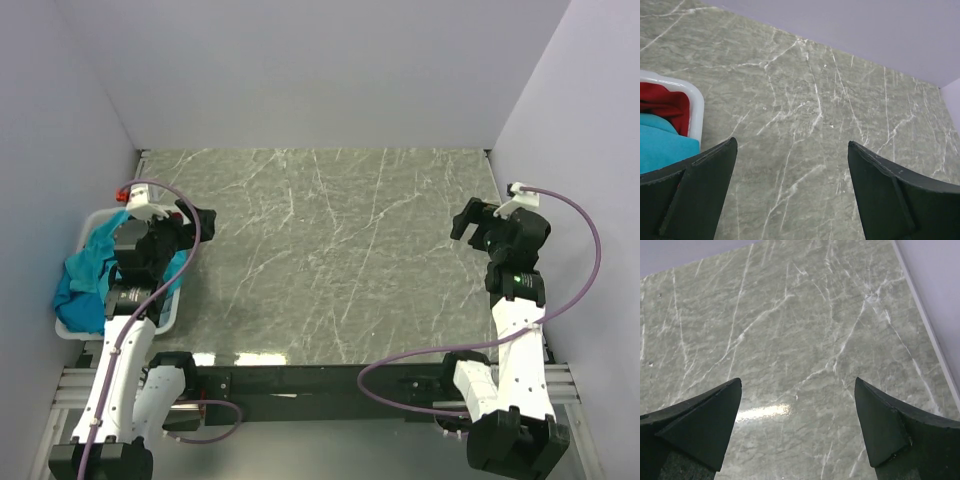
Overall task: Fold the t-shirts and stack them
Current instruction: Grab the tshirt from the pile
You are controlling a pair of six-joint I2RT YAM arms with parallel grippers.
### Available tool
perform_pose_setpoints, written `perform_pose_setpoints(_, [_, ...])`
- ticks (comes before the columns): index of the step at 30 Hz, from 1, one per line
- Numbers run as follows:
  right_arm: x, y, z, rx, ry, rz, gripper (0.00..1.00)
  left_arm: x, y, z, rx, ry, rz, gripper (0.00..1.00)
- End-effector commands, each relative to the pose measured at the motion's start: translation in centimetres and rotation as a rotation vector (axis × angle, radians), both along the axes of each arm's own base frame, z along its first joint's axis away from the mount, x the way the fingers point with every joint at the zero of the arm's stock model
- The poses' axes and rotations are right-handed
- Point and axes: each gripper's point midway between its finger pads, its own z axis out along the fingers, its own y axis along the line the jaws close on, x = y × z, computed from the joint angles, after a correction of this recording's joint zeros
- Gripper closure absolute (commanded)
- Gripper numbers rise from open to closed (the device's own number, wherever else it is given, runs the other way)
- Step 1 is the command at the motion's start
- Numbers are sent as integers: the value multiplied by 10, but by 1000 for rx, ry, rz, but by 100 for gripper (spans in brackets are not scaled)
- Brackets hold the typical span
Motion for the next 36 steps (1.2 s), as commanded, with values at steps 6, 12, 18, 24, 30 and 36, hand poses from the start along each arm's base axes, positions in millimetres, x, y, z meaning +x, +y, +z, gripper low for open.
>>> perform_pose_setpoints(6, [5,61,40,-72,-114,390,0,-7,12,27,13,-94,68,2])
perform_pose_setpoints(12, [0,128,22,-136,-59,731,0,-14,8,33,-61,-52,71,0])
perform_pose_setpoints(18, [-24,140,-4,-124,-11,850,0,-27,18,14,-189,83,198,1])
perform_pose_setpoints(24, [-26,135,4,-145,-71,822,0,-46,62,-25,-294,233,549,5])
perform_pose_setpoints(30, [-24,137,1,-117,-42,833,0,-83,97,-69,-312,453,907,18])
perform_pose_setpoints(36, [-25,136,2,-122,-41,829,1,-80,115,-79,-248,471,1018,18])
